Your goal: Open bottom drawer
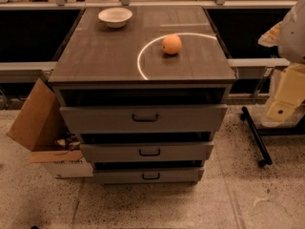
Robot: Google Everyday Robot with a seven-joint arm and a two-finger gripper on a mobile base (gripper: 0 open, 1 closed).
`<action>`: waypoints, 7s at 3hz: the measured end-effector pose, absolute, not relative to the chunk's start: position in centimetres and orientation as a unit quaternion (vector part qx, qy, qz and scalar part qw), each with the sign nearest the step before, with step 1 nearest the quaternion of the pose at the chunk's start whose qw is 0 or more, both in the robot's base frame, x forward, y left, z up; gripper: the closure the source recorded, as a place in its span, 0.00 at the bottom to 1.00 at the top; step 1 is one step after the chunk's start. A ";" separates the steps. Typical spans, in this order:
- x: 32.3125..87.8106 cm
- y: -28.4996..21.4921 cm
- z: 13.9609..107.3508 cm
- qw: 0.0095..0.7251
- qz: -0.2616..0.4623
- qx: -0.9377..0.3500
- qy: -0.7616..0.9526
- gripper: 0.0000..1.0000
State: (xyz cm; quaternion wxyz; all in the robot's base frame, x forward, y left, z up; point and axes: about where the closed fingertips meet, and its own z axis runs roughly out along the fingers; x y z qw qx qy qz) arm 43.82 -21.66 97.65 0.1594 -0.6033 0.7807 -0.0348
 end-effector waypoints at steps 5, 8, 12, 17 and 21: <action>40.9 -17.4 82.9 0.176 0.070 -0.650 0.736 0.00; 43.6 -15.5 65.1 0.197 0.157 -0.679 0.690 0.00; 43.9 -16.3 51.1 0.147 0.173 -0.692 0.686 0.00; 46.8 -14.7 28.4 0.141 0.218 -0.685 0.681 0.00; 55.4 -17.7 22.8 0.193 0.107 -0.710 0.669 0.00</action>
Offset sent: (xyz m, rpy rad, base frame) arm -0.0088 0.0151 -0.0903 0.1207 0.0736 0.1083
